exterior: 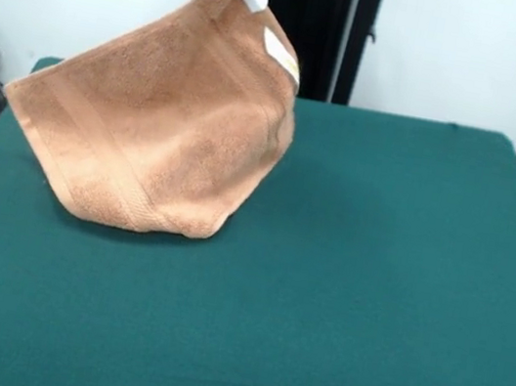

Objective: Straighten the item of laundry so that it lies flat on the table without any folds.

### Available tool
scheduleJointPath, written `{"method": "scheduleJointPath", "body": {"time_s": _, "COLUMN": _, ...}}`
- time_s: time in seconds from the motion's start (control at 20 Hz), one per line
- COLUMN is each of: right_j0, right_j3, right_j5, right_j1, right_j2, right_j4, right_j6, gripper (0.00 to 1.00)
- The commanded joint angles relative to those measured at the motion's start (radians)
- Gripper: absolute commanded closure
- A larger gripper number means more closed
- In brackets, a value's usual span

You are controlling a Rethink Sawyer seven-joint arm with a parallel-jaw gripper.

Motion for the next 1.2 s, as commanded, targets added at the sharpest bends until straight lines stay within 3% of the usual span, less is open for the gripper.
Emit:
{"method": "scheduleJointPath", "body": {"time_s": 0.05, "right_j0": 0.039, "right_j3": -0.035, "right_j5": 0.101, "right_j1": 0.002, "right_j2": 0.024, "right_j4": 0.0, "right_j6": 0.017, "gripper": 1.0}}
{"method": "scheduleJointPath", "body": {"time_s": 1.2, "right_j0": 0.092, "right_j3": -0.118, "right_j5": 0.003, "right_j1": 0.06, "right_j2": 0.011, "right_j4": -0.087, "right_j6": 0.037, "gripper": 1.0}}
